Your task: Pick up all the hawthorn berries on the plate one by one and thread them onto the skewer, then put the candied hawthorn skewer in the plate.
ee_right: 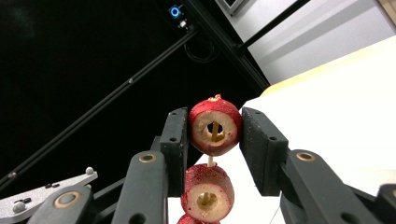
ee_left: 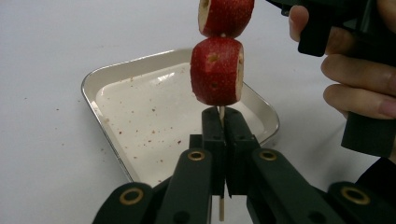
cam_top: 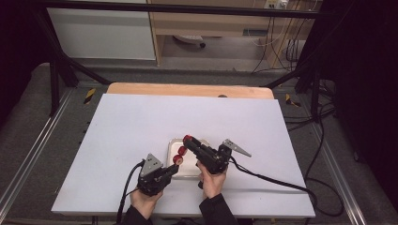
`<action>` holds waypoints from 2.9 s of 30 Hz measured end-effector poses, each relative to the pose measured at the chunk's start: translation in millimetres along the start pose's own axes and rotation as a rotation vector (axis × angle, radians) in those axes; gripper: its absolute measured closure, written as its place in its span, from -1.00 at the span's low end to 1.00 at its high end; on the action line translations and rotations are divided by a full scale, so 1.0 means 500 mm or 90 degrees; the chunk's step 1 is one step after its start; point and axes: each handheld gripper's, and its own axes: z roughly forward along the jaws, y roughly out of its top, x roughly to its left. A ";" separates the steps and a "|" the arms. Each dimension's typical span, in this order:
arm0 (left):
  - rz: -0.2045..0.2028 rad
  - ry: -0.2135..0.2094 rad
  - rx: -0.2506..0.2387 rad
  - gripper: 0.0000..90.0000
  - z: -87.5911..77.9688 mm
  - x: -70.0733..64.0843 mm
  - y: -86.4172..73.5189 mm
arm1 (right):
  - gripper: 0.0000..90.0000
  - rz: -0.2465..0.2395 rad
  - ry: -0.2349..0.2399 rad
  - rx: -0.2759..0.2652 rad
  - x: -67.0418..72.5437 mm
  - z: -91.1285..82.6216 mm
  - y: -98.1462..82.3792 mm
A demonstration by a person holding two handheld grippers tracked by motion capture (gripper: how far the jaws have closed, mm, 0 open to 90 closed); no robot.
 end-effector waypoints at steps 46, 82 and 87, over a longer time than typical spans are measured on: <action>0.062 -0.014 0.034 0.96 -0.017 0.036 0.002 | -0.83 -0.308 -0.174 0.308 -0.061 -0.124 0.077; 0.109 -0.017 0.211 0.95 0.088 0.064 0.118 | -0.99 -0.304 -0.234 0.361 -0.135 -0.283 0.097; 0.111 -0.012 0.242 0.95 0.106 0.063 0.111 | -0.99 -0.303 -0.234 0.357 -0.135 -0.286 0.098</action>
